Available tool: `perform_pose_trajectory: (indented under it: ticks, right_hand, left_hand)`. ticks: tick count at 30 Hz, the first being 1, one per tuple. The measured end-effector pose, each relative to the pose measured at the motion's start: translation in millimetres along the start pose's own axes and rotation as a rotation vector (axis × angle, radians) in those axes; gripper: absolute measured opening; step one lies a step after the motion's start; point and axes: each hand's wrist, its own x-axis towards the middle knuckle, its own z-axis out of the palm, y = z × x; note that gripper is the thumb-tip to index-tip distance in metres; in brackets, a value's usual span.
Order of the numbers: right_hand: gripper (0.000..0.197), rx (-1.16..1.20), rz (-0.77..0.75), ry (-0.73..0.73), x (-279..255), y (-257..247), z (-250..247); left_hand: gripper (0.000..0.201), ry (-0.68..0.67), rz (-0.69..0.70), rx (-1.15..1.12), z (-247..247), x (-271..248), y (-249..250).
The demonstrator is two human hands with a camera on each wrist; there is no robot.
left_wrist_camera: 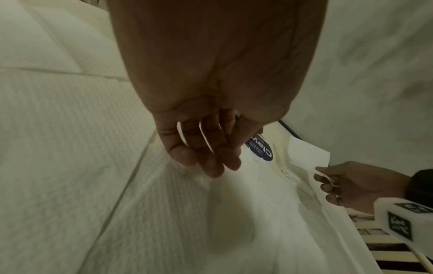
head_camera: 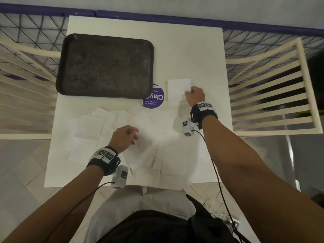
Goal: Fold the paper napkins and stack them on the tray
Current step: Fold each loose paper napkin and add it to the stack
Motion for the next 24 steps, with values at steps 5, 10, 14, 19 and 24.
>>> perform_pose_trajectory:
  ticks: [5, 10, 14, 19, 24]
  right_hand:
    - [0.02, -0.056, 0.018, -0.005, 9.2, 3.3, 8.0]
    - [0.035, -0.027, 0.05, -0.004, 4.1, 9.0, 12.1]
    - [0.045, -0.074, 0.036, 0.106, -4.9, 12.0, 13.1]
    - [0.026, -0.086, -0.113, 0.128, -34.4, 14.7, 20.1]
    - [0.024, 0.033, -0.294, -0.059, -88.2, 15.9, 49.3]
  left_hand:
    - [0.017, 0.005, -0.021, 0.0, 3.5, 2.3, 1.2]
    - [0.018, 0.015, -0.026, 0.003, 5.4, 3.9, 4.5]
    - [0.018, 0.014, -0.017, 0.009, 5.8, 4.0, 7.2]
    - [0.018, 0.034, 0.003, 0.005, 5.0, 1.6, 7.4]
    - [0.019, 0.131, 0.045, 0.111, 2.6, -4.6, -3.0]
